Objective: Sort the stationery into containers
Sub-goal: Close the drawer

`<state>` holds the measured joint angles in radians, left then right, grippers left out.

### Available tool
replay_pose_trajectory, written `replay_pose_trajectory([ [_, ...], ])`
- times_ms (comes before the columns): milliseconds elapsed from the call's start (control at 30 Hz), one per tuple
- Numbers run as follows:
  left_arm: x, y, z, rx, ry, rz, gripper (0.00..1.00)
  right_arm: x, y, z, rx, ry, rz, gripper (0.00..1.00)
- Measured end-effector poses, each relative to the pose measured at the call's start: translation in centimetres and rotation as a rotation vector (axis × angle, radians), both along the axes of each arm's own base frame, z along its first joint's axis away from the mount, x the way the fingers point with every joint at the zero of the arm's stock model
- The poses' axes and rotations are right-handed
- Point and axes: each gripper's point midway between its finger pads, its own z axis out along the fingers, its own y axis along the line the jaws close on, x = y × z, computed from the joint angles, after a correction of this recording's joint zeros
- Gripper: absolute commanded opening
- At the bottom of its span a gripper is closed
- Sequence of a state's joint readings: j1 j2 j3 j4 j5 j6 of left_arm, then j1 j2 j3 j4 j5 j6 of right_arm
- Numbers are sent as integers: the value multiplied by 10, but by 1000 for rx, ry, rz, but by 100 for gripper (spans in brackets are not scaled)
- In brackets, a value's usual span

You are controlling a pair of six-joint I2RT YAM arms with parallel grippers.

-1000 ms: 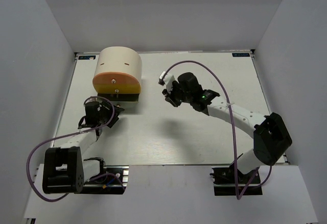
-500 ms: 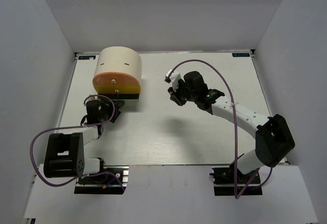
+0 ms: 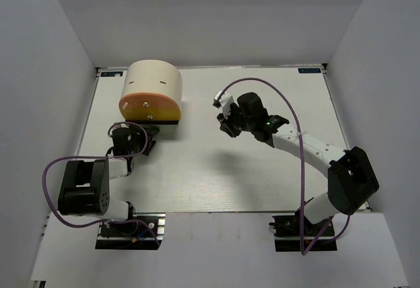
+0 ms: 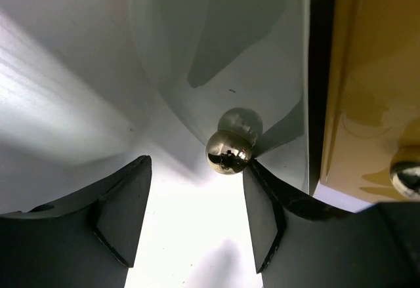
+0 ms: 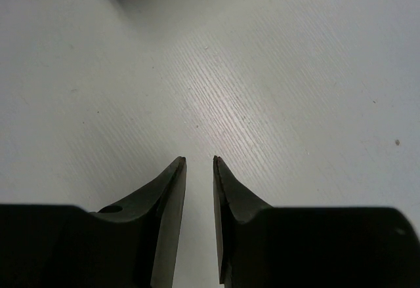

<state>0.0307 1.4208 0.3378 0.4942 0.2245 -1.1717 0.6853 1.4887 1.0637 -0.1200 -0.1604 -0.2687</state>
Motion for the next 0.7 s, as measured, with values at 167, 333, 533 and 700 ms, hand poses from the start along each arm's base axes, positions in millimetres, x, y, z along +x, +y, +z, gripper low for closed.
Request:
replay_pose_trajectory([
  [167,8,0,0,-17,-3,14,68,0,-2,-1,-4,5,-4,30],
  [333,18,0,1,-33,-7,22,67,1,-2,-1,-4,5,-5,30],
  [533,25,0,2,-49,-13,31,67,1,-3,-1,-4,5,-6,30],
  [700,27,0,2,-61,-19,38,67,1,-4,-2,-5,6,-8,30],
])
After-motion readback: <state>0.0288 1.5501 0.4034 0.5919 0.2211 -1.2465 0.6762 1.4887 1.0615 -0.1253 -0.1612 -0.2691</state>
